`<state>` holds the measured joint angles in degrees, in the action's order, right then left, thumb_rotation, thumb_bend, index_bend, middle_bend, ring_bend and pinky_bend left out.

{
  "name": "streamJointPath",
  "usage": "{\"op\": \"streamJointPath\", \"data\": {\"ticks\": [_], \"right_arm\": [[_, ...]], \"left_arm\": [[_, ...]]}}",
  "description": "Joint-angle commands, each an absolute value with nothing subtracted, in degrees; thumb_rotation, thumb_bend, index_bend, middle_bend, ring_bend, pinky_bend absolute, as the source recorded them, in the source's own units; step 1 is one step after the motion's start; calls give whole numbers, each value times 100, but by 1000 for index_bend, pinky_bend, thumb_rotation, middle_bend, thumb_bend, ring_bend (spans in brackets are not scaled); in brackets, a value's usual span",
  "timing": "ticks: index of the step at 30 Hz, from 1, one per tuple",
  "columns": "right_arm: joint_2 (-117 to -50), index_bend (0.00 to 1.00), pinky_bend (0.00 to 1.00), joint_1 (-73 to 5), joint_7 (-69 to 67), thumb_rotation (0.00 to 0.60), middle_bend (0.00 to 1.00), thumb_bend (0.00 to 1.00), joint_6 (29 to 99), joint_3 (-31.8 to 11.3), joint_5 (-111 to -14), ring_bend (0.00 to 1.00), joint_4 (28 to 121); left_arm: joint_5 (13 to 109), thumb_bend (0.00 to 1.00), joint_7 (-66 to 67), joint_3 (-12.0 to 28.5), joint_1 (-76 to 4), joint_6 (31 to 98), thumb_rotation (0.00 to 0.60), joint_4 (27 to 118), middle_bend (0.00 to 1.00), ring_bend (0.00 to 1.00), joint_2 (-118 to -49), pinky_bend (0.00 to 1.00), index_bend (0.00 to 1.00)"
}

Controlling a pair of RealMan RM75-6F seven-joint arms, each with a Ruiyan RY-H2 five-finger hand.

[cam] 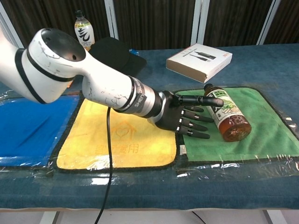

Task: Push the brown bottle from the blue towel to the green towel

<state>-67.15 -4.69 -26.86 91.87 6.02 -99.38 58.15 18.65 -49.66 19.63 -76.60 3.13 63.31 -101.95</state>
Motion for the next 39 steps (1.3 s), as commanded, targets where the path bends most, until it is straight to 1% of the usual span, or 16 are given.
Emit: {"op": "streamJointPath", "data": {"ticks": [1, 5, 8, 11, 15, 17, 20, 21, 22, 23, 25, 26, 28, 30, 34, 39], "right_arm": [[-6712, 0, 0, -468, -2704, 600, 6, 139, 9177, 609, -9938, 0, 5801], [-6708, 0, 0, -455, -2724, 600, 6, 139, 9195, 618, -9946, 0, 5787], [-6707, 0, 0, -444, -2720, 600, 6, 139, 9220, 620, -9955, 0, 5786], [-6712, 0, 0, -444, -2693, 600, 6, 139, 9209, 628, -9963, 0, 5784], [-6716, 0, 0, -448, -2622, 600, 6, 139, 9177, 632, -9963, 0, 5807], [-6718, 0, 0, -448, -2568, 600, 6, 139, 9163, 630, -9958, 0, 5832], [-6715, 0, 0, -444, -2465, 600, 6, 139, 9139, 615, -9931, 0, 5896], [-6714, 0, 0, -443, -2428, 600, 6, 139, 9126, 611, -9920, 0, 5919], [-6702, 0, 0, -446, -2345, 600, 6, 139, 9072, 611, -9898, 0, 5981], [-6682, 0, 0, -454, -2266, 600, 5, 139, 9013, 613, -9879, 0, 6053], [-6598, 0, 0, -493, -1998, 600, 2, 139, 8832, 623, -9838, 0, 6308], [-6557, 0, 0, -516, -1856, 600, 0, 139, 8757, 623, -9826, 0, 6447], [-6454, 0, 0, -563, -1493, 600, 0, 139, 8609, 608, -9788, 0, 6828], [-6357, 0, 0, -595, -1070, 600, 0, 139, 8488, 575, -9728, 0, 7247], [-6289, 0, 0, -558, -183, 600, 0, 139, 8384, 463, -9511, 0, 7997], [-6397, 0, 0, -439, 144, 600, 0, 139, 8559, 379, -9433, 0, 8383]], "left_arm": [[1997, 150, -4899, 2119, -7600, 493, 600, 6401, 177, 134, -10274, 414, 0], [2300, 150, -4665, 2242, -7460, 833, 600, 6649, 177, 134, -10225, 410, 0], [2693, 153, -4272, 2190, -7308, 1560, 600, 7129, 177, 130, -10059, 379, 0], [3180, 161, -3500, 1819, -7139, 2711, 600, 7902, 177, 127, -9703, 333, 0], [3894, 171, -1849, 1092, -6699, 4965, 600, 9363, 186, 126, -9027, 299, 0], [4410, 175, -1122, 749, -6404, 5888, 600, 9984, 184, 122, -8675, 284, 0], [5540, 176, 66, -31, -5784, 7282, 600, 10758, 124, 79, -8004, 223, 0], [5910, 176, 317, -257, -5585, 7625, 600, 10867, 89, 56, -7856, 201, 0], [6526, 173, 821, -715, -5227, 8239, 600, 10870, 61, 36, -7571, 187, 0], [6970, 168, 1080, -1020, -4946, 8659, 600, 10800, 36, 20, -7413, 175, 0], [7797, 153, 1429, -1629, -4259, 9501, 600, 10425, 4, 0, -7159, 146, 0], [8062, 146, 1431, -1826, -3957, 9811, 600, 10226, 0, 0, -7104, 134, 0], [8420, 141, 1228, -2195, -3284, 10316, 600, 9739, 0, 0, -7048, 124, 0], [8461, 138, 1017, -2383, -2675, 10624, 600, 9326, 0, 0, -7065, 119, 0], [8279, 136, 624, -2341, -1801, 10880, 600, 8789, 0, 0, -7291, 115, 0], [8420, 131, 591, -2259, -1415, 10739, 600, 8695, 0, 0, -7287, 115, 0]]}}
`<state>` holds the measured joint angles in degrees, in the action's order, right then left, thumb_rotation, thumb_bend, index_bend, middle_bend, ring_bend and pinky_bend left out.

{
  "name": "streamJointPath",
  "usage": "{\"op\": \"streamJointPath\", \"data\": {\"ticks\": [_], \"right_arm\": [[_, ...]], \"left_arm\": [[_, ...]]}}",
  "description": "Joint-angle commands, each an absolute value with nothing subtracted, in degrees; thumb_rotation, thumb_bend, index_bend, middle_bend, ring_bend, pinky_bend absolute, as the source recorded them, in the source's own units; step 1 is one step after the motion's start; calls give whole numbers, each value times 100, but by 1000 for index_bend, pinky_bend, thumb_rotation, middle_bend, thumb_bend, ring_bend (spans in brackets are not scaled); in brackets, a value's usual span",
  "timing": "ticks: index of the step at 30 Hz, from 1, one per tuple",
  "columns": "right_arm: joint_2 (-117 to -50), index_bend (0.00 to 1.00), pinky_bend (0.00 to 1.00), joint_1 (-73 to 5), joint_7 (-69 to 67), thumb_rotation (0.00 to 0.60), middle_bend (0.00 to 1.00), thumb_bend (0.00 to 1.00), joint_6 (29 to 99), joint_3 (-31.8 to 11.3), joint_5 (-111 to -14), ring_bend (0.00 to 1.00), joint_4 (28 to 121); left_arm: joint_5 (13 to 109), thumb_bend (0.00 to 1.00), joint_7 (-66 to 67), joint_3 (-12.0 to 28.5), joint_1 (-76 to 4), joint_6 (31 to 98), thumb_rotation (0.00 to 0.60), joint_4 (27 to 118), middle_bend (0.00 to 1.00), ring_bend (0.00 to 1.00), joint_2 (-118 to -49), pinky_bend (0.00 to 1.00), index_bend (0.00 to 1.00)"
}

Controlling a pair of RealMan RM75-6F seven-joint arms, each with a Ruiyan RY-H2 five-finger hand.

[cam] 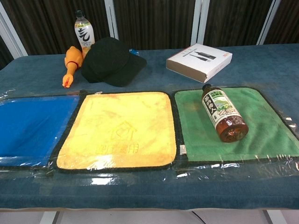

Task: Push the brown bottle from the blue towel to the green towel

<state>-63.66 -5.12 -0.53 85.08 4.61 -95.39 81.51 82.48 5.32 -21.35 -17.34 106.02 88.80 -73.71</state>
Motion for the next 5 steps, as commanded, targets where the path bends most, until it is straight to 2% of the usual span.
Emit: {"op": "streamJointPath", "data": {"ticks": [1, 5], "right_arm": [[-6429, 0, 0, -420, 161, 600, 0, 139, 8565, 370, -9410, 0, 8381], [-6430, 0, 0, -376, 144, 600, 0, 139, 8598, 375, -9415, 0, 8333]], "left_arm": [[8491, 131, 656, -2243, -1361, 10689, 600, 8694, 0, 0, -7279, 115, 0], [8756, 130, 728, -2173, -1261, 10516, 600, 8748, 0, 0, -7206, 115, 0]]}}
